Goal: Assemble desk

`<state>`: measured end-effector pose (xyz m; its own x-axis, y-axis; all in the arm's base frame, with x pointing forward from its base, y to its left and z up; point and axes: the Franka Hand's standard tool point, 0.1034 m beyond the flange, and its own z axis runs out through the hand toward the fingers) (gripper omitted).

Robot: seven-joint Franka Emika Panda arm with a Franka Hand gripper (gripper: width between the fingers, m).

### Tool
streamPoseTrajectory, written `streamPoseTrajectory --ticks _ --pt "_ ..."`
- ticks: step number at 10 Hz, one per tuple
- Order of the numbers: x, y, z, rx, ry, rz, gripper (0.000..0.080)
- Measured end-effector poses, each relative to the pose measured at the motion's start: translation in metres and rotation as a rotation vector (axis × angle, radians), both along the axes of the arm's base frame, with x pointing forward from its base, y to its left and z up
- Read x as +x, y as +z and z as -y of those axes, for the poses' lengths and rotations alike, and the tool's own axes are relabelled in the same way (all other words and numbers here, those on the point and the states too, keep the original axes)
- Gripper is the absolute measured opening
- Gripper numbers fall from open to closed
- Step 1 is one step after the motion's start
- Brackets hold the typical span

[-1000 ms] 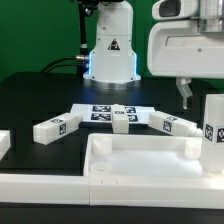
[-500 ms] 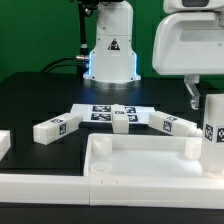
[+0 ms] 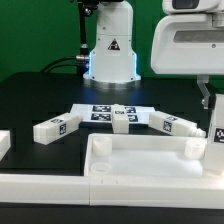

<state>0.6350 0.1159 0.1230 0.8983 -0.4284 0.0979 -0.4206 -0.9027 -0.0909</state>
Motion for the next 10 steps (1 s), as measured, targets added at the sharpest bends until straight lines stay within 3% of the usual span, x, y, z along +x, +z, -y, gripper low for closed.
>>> streamPoseTrajectory --ticks 6,9,10 --pt "-0.001 -0.002 -0.0044 0.167 -1.018 -0.06 0.0289" --pt "-0.0009 -0.0021 -0.0039 0.162 -0.987 -0.059 0.0289" --pt "-0.002 -0.0034 -0.0019 0.139 -0.831 -0.056 0.0391"
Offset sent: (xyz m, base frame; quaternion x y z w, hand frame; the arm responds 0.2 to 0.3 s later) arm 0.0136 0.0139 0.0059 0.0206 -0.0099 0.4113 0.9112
